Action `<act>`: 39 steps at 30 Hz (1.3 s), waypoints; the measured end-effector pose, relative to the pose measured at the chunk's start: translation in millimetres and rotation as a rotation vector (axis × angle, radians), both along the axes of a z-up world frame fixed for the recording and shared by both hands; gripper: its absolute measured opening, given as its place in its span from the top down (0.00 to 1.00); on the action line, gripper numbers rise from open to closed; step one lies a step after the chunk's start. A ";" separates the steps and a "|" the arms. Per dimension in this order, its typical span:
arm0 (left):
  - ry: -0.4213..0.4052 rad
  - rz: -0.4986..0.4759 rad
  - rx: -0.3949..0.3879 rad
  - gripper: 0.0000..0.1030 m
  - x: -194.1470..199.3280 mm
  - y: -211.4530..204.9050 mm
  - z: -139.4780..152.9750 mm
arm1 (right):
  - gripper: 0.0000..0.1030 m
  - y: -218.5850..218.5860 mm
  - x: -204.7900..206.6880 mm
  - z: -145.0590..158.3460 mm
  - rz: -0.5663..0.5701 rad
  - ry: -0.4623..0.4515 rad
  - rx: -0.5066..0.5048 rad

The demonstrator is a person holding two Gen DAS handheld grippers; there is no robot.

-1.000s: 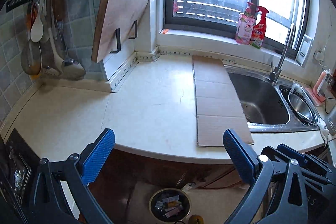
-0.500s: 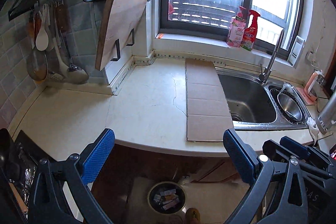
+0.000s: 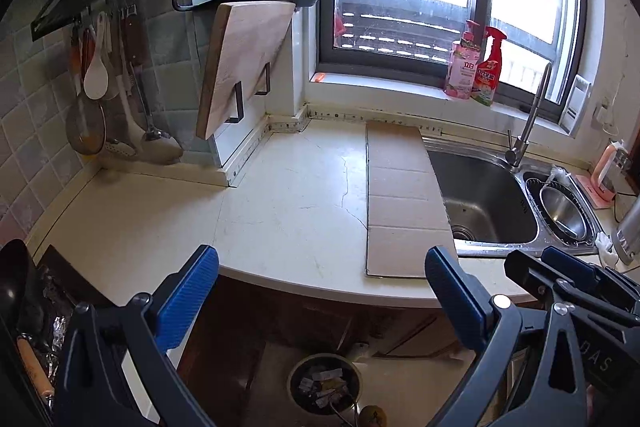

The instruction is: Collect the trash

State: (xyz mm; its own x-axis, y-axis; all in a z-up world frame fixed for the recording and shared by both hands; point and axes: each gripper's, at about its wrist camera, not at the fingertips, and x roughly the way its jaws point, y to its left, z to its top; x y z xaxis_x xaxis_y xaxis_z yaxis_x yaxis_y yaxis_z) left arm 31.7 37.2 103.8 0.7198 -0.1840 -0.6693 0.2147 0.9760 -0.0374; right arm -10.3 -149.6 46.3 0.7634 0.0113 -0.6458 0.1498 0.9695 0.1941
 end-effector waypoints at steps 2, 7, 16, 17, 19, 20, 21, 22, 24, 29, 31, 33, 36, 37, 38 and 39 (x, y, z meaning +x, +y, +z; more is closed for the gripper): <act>0.008 -0.003 0.002 0.01 4.4 -0.6 -1.8 | 0.48 -0.7 1.7 1.2 -0.006 -0.009 -0.004; 0.024 -0.002 0.002 0.01 16.5 -3.0 -5.2 | 0.48 -2.6 10.8 0.8 -0.008 -0.006 -0.003; 0.044 0.004 -0.001 0.01 32.8 -5.6 -10.0 | 0.48 -3.8 25.9 1.8 -0.005 -0.001 -0.016; 0.046 0.006 0.000 0.01 34.0 -6.2 -10.2 | 0.48 -4.1 27.3 1.3 -0.005 0.001 -0.015; 0.050 0.007 0.000 0.01 36.8 -7.2 -10.8 | 0.48 -4.5 29.3 0.7 -0.004 0.004 -0.014; 0.051 0.008 0.000 0.01 37.5 -7.4 -11.2 | 0.48 -4.8 30.1 0.5 -0.004 0.005 -0.013; 0.052 0.009 0.001 0.01 37.8 -8.0 -11.5 | 0.48 -5.5 31.0 0.2 -0.003 0.005 -0.013; 0.054 0.009 0.003 0.01 38.7 -8.2 -12.2 | 0.48 -5.6 31.8 -0.2 -0.003 0.006 -0.013; 0.060 0.010 0.006 0.01 40.4 -8.3 -13.5 | 0.48 -5.3 31.7 -0.1 -0.002 0.006 -0.012; 0.070 0.014 0.011 0.01 43.4 -7.9 -15.9 | 0.48 -4.4 35.6 -1.0 0.007 0.005 -0.013; 0.070 0.017 0.012 0.01 44.1 -7.3 -16.2 | 0.48 -3.7 37.3 -1.4 0.010 0.005 -0.014; 0.072 0.021 0.012 0.01 44.2 -6.6 -16.6 | 0.48 -2.6 38.3 -2.0 0.013 0.006 -0.014; 0.078 0.026 0.011 0.01 45.5 -4.3 -18.0 | 0.48 -1.1 40.4 -3.1 0.017 0.010 -0.012; 0.080 0.028 0.010 0.01 45.8 -3.9 -18.4 | 0.48 -0.6 40.8 -3.2 0.018 0.011 -0.014; 0.081 0.030 0.009 0.01 46.0 -3.4 -18.8 | 0.48 0.0 40.6 -3.3 0.019 0.011 -0.015; 0.081 0.031 0.009 0.01 46.4 -3.0 -18.9 | 0.48 0.6 41.1 -3.3 0.021 0.012 -0.016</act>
State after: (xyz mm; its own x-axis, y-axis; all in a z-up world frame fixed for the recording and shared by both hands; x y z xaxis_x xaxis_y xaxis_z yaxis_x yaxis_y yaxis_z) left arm 78.1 34.2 84.9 0.6683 -0.1562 -0.7273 0.1807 0.9825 -0.0450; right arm 30.8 -149.0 43.0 0.7555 0.0169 -0.6549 0.1318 0.9753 0.1772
